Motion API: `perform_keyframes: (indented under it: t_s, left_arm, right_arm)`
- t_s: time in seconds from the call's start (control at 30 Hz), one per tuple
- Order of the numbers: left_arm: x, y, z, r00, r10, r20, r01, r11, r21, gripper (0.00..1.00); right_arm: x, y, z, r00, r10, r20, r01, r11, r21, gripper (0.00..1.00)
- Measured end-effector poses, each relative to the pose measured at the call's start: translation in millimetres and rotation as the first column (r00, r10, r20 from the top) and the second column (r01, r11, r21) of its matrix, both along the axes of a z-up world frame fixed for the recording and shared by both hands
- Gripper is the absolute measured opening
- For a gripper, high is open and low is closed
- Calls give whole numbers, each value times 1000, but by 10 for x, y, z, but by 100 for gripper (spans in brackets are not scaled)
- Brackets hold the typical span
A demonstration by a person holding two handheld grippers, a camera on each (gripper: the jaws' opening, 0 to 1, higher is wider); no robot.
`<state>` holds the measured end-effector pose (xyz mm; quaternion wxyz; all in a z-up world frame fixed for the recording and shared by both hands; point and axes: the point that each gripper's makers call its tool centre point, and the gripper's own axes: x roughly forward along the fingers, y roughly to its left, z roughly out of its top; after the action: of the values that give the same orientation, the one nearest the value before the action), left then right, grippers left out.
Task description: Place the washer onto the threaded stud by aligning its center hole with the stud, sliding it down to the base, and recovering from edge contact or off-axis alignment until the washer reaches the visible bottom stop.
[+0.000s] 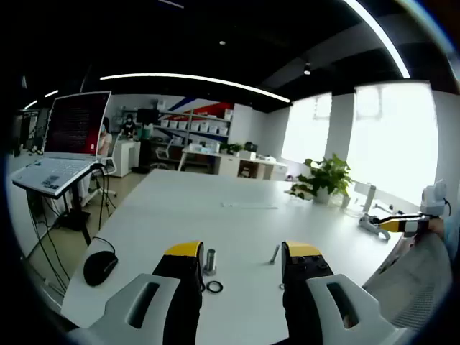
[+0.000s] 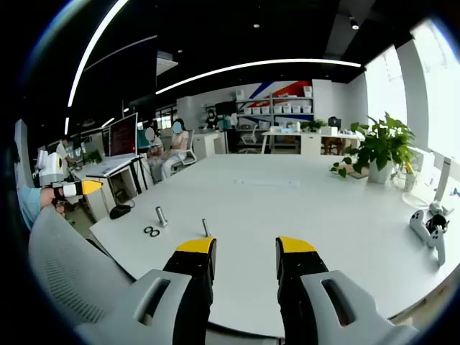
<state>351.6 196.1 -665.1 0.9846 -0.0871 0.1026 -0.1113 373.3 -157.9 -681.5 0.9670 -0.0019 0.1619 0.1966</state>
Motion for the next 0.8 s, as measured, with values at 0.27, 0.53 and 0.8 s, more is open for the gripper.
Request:
perform_keyframes:
  t_s: [0.27,0.53,0.8]
  left_arm:
    - [-1,-16,-12,1000,-8,-5,8,1000,9,41]
    - [-1,-31,-28,1000,-14,-14,15,1000,13,41]
    - [-1,-31,-40,1000,-17,-18,18,1000,14,39]
  right_arm:
    - [-1,3,-3,1000,4,-1,-4,1000,0,35]
    - [-2,9,-5,1000,6,-3,-6,1000,1,35]
    - [0,10,-10,1000,7,-5,-7,1000,5,34]
